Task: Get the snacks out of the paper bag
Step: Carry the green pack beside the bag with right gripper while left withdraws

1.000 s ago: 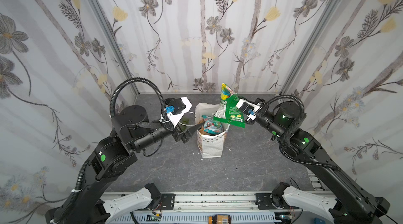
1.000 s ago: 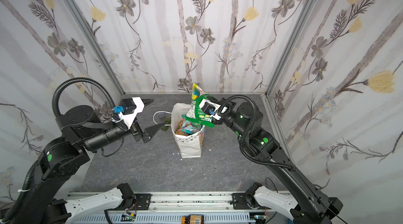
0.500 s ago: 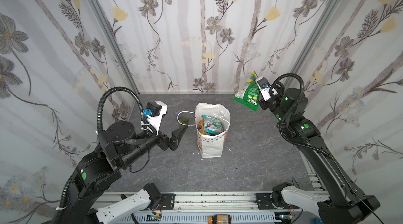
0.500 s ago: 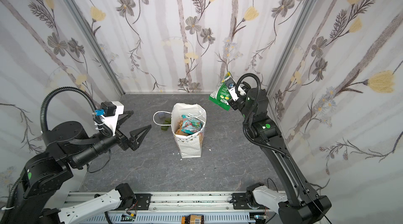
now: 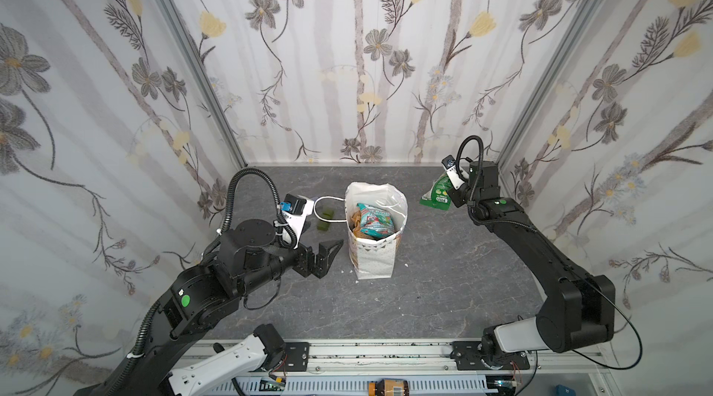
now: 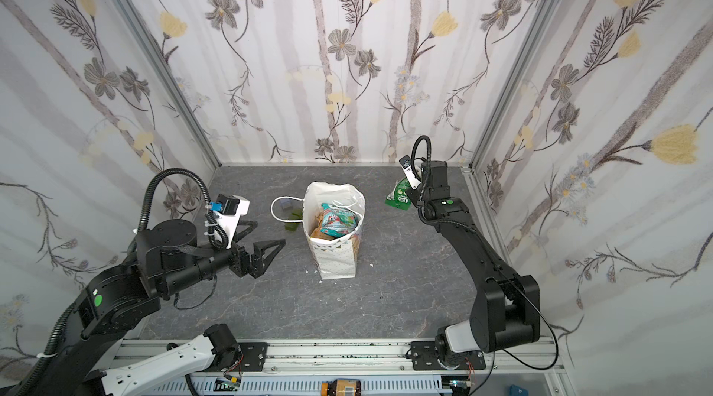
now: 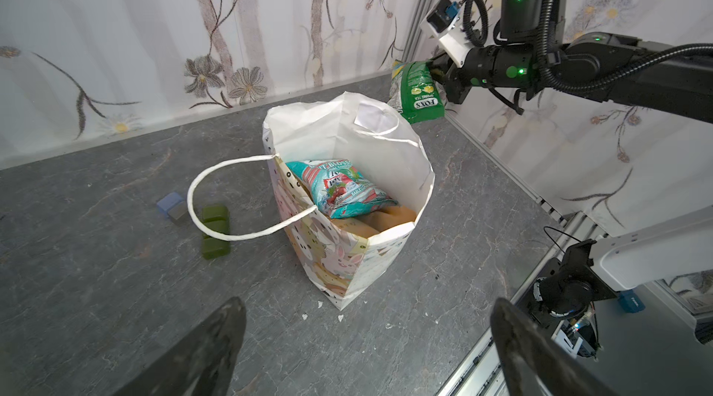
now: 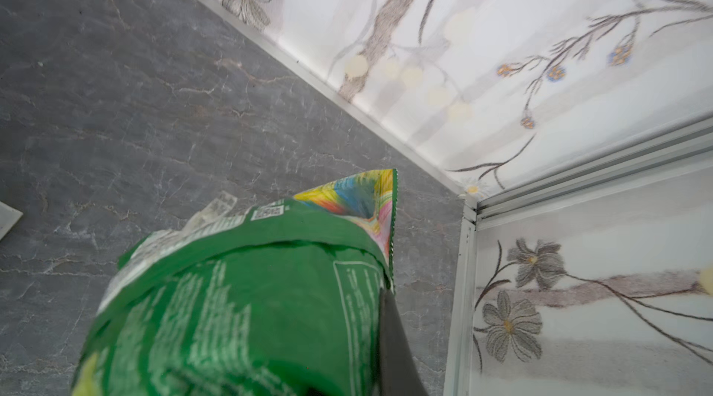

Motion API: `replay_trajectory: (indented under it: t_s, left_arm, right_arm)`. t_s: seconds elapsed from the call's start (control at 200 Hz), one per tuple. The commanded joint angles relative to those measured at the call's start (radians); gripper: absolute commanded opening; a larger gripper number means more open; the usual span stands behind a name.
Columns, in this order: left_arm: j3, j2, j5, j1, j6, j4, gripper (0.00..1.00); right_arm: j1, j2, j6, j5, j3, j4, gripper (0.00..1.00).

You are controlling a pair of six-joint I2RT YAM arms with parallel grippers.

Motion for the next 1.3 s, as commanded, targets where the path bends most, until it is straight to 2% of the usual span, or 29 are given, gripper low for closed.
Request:
replay_trajectory:
  t_s: [0.0, 0.235, 0.52, 0.66, 0.744, 0.899, 1.059, 1.234, 1.294]
  left_arm:
    - [0.0, 0.009, 0.028, 0.0, -0.019, 0.036, 1.0]
    - [-0.006, 0.0, 0.08, 0.0, -0.01, 0.075, 1.0]
    - [-0.013, 0.033, 0.056, 0.001, 0.048, 0.108, 1.0]
    - [-0.014, 0.059, 0.051, 0.0, 0.068, 0.119, 1.0]
    - [-0.013, 0.079, 0.036, 0.002, 0.079, 0.113, 1.0]
    - [0.003, 0.119, 0.051, 0.001, 0.088, 0.11, 1.0]
    - [0.018, 0.162, 0.053, 0.002, 0.103, 0.116, 1.0]
    - [0.06, 0.224, 0.056, 0.001, 0.114, 0.107, 1.0]
    - [0.075, 0.245, 0.047, 0.003, 0.113, 0.104, 1.0]
  right_arm:
    - [-0.002, 0.075, 0.014, -0.019, -0.004, 0.065, 0.0]
    - [0.007, 0.289, 0.054, -0.012, 0.051, 0.121, 0.0]
    - [0.032, 0.482, 0.073, 0.008, 0.151, 0.175, 0.0]
    - [0.036, 0.547, 0.031, -0.001, 0.187, 0.178, 0.0]
    - [0.037, 0.588, 0.028, -0.001, 0.238, 0.147, 0.04]
    - [0.04, 0.622, 0.007, -0.009, 0.302, 0.086, 0.17]
    - [0.04, 0.608, 0.005, -0.032, 0.299, 0.073, 0.49]
    - [0.039, 0.546, 0.018, -0.038, 0.282, 0.07, 0.71]
    - [0.039, 0.516, 0.029, -0.038, 0.275, 0.071, 0.83]
